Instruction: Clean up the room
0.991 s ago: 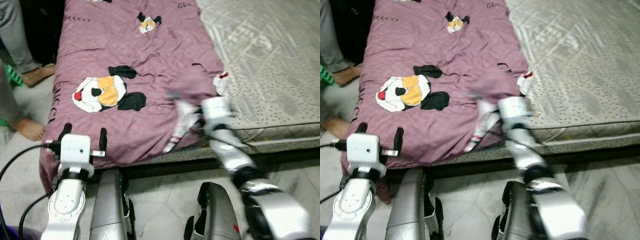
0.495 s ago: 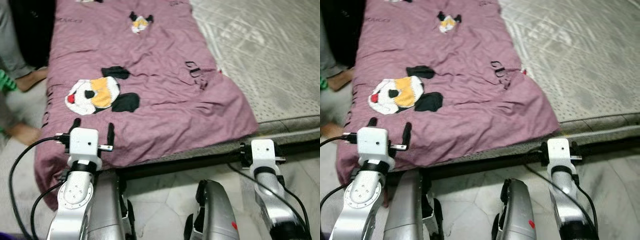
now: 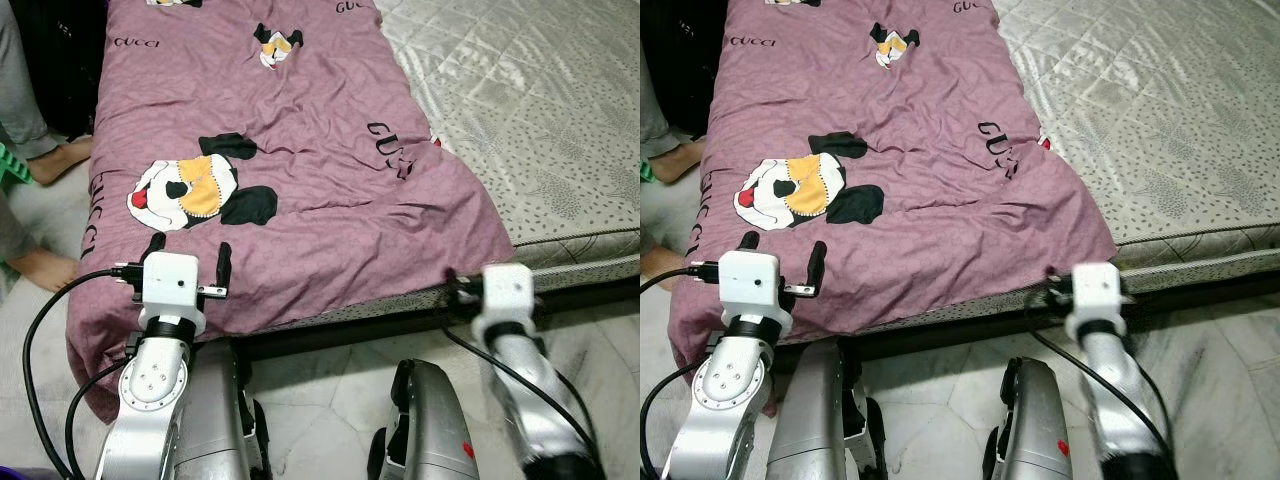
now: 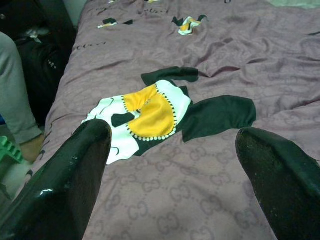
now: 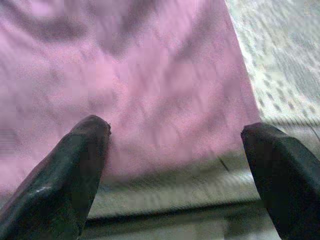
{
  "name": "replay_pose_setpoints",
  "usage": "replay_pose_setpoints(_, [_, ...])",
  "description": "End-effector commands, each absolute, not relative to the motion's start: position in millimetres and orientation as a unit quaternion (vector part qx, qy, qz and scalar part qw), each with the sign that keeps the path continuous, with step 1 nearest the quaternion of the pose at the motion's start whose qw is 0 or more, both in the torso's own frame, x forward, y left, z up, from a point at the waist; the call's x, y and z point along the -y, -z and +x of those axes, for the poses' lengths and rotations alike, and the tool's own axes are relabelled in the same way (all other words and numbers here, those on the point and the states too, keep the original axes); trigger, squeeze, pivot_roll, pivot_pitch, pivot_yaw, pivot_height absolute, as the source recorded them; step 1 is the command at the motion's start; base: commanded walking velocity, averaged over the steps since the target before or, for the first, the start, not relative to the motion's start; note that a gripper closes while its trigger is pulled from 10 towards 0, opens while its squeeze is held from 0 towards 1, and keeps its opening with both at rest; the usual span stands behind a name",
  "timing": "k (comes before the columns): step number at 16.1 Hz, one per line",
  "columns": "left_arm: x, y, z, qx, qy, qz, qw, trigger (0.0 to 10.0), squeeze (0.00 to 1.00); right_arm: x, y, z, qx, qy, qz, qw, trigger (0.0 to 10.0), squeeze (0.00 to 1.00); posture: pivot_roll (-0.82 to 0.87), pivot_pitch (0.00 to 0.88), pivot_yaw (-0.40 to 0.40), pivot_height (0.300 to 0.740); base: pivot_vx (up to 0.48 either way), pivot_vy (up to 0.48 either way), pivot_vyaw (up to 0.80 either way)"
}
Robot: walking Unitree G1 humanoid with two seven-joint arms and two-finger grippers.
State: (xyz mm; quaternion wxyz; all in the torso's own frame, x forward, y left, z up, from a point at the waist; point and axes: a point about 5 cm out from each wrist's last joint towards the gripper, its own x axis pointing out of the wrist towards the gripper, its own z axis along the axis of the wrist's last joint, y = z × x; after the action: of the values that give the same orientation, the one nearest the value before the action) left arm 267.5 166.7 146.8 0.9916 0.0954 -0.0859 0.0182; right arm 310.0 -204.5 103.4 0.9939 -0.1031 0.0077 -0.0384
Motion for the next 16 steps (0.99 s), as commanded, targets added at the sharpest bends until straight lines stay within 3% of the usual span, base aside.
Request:
replay_pose_setpoints(1, [-167, -142, 266, 0.079, -0.02, 0.093, 0.992, 10.0, 0.0, 202, -100, 312, -0.014, 0.038, -0.097, 0.994, 10.0, 0.0, 0.1, 0.255, -0.006, 0.543, 0.0, 0.0, 0.0])
replay_pose_setpoints(5, [-171, -142, 266, 0.078, -0.022, 0.098, 0.992, 10.0, 0.0, 180, -113, 337, 0.003, 0.014, -0.072, 0.997, 10.0, 0.0, 0.12, 0.258, -0.002, 0.543, 0.0, 0.0, 0.0])
replay_pose_setpoints(9, [-173, -140, 266, 0.068, -0.032, 0.085, 0.994, 10.0, 0.0, 172, -87, 336, -0.091, -0.005, -0.079, 0.993, 10.0, 0.0, 0.13, 0.26, -0.005, 0.543, 0.0, 0.0, 0.0])
replay_pose_setpoints(10, [-172, -140, 265, 0.067, -0.03, 0.085, 0.994, 10.0, 0.0, 173, -75, 333, -0.134, -0.008, -0.068, 0.989, 3.7, 0.0, 0.13, 0.26, -0.003, 0.543, 0.0, 0.0, 0.0])
replay_pose_setpoints(11, [-172, -139, 265, 0.067, -0.029, 0.084, 0.994, 10.0, 0.0, 175, -69, 331, -0.152, -0.005, -0.059, 0.987, 0.0, 0.0, 0.13, 0.26, -0.002, 0.543, 0.0, 0.0, 0.0])
replay_pose_setpoints(16, [-172, -139, 268, 0.064, -0.027, 0.081, 0.994, 10.0, 0.0, 181, -56, 327, -0.202, 0.006, -0.056, 0.978, 0.0, 0.0, 0.12, 0.258, 0.001, 0.543, 0.0, 0.0, 0.0])
